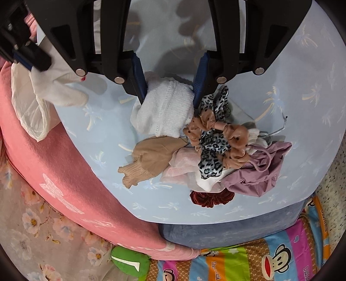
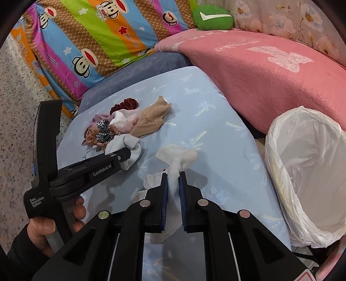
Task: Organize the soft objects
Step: 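Close the left tool on the white sock, then carry the white sock and white glove over the white bin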
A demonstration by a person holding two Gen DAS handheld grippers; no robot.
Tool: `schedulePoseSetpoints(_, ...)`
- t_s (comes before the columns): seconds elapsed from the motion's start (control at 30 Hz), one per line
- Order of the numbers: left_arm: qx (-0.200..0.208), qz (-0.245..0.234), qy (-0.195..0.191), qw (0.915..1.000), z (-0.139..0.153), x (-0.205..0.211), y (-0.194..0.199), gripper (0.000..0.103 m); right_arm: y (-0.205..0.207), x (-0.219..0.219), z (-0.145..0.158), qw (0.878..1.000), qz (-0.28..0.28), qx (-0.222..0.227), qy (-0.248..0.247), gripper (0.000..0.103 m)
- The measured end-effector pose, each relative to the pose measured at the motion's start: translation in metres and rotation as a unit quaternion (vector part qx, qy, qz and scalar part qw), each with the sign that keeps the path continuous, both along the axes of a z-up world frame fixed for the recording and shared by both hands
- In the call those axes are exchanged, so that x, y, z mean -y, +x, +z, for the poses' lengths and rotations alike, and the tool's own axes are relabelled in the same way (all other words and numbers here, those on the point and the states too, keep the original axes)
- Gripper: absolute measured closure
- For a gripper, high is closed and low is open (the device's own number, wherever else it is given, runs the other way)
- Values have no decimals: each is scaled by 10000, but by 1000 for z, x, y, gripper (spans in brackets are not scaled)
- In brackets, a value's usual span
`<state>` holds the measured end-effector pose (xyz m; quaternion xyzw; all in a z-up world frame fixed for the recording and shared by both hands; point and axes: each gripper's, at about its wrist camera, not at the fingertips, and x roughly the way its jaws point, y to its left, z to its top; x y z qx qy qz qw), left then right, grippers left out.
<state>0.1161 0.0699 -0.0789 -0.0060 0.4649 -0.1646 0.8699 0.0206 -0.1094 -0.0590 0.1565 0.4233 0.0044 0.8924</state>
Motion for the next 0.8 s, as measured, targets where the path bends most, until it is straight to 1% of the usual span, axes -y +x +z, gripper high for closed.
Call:
schedulePoseSetpoints(0.27,-7,-137,-157,9998,8,1,-13,64,-11,9,17,9997,-124,222,40,91)
schedulePoseSetpoints(0.47,94,-309,-196,9993,17,10,-24,67,-19,21,27,9989,-276,376,36,91)
schedulePoseSetpoints(0.8,351,-763,-354,9958,45,38,-44,67,-38,59,54,9937,-814,773,-21,91)
